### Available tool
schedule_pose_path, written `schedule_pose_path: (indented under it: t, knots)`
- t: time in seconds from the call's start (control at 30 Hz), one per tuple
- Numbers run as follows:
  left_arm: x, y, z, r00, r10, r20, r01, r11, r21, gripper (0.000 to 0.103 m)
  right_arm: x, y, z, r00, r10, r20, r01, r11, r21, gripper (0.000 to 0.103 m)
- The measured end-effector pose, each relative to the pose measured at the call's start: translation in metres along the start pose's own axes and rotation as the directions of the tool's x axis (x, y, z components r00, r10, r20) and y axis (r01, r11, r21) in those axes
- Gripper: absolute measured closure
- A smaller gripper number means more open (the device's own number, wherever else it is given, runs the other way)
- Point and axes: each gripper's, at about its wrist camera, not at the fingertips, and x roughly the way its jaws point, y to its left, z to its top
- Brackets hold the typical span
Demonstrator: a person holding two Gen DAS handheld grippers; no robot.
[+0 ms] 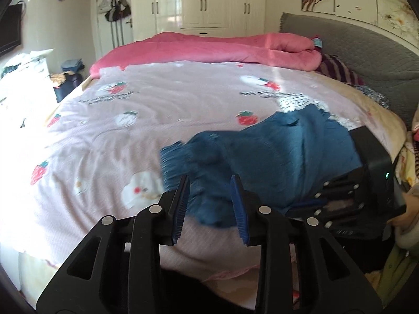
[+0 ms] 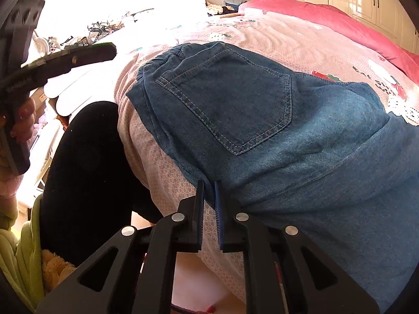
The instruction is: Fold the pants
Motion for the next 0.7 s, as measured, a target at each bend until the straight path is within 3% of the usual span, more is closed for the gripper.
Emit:
schedule_pose_path:
  t: [0.13, 0.37, 0.53, 0.6, 0.7]
  knots:
    - [0.031, -0.026, 0.011, 0.996, -0.086, -0.024, 0.086, 0.996, 0.022, 0.078, -0.005, -0.001, -0.002, 1.000, 0.005, 0.009, -0.005, 1.000, 0.014, 0.094]
    - [0.091, -0.030, -0.031, 0.982, -0.050, -0.183, 0.049, 0.999, -0.010, 0.079, -0.034, -0.017, -0.009, 0.999, 0.031, 0.045, -0.035, 0.995, 0.093, 0.091]
    - [0.092, -0.028, -0.036, 0.984, -0.052, -0.170, 0.052, 0.999, -0.002, 0.079, -0.064, -0.035, -0.007, 0.990, -0.054, 0.133, 0.034, 0.988, 0.151, 0.087]
    - [0.093, -0.028, -0.038, 0.985, -0.054, -0.165, 0.054, 0.999, -0.005, 0.079, -0.067, -0.042, -0.002, 0.985, -0.093, 0.144, 0.068, 0.983, 0.169, 0.076]
    - [0.091, -0.028, -0.039, 0.986, -0.057, -0.157, 0.057, 0.998, -0.006, 0.079, -0.062, -0.052, 0.008, 0.983, -0.111, 0.149, 0.081, 0.978, 0.191, 0.071]
